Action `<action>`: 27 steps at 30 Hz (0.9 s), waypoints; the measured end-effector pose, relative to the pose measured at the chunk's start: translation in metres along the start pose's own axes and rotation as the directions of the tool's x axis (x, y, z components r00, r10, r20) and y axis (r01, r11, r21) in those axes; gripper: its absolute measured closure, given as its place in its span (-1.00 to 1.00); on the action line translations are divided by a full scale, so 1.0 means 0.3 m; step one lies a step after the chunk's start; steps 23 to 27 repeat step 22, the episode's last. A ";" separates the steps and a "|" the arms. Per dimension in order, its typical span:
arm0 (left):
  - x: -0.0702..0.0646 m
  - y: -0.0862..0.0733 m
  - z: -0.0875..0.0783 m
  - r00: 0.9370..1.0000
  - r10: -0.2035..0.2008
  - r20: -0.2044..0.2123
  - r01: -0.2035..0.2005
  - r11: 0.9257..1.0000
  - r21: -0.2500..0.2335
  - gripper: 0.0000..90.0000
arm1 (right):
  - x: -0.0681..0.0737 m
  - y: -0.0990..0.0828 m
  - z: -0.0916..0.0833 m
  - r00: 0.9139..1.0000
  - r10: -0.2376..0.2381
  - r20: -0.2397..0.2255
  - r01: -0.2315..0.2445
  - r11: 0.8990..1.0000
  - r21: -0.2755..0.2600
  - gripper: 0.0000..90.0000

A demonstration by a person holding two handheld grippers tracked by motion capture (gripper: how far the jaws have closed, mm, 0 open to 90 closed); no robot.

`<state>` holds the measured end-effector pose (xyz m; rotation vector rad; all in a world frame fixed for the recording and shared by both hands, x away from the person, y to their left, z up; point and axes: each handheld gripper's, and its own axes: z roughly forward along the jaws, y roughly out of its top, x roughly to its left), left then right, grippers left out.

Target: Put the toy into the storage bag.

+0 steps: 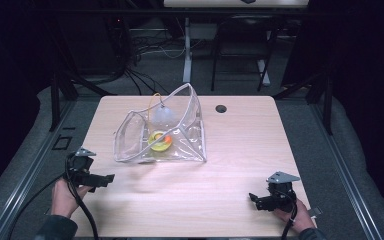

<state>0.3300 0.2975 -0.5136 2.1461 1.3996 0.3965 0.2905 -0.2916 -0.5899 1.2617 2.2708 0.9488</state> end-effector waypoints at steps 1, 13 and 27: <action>0.004 -0.012 0.010 1.000 -0.005 0.005 0.005 1.000 -0.010 -1.00 | 0.000 0.000 0.000 1.000 0.000 0.000 0.000 1.000 0.000 -1.00; 0.028 -0.085 0.098 0.996 -0.073 0.052 0.070 0.996 0.051 -1.00 | -0.001 0.000 0.000 1.000 -0.002 -0.003 0.002 1.000 0.000 -1.00; 0.028 -0.097 0.120 0.996 -0.074 0.049 0.071 0.995 0.065 -1.00 | -0.001 0.000 0.000 1.000 -0.002 -0.003 0.002 1.000 0.000 -1.00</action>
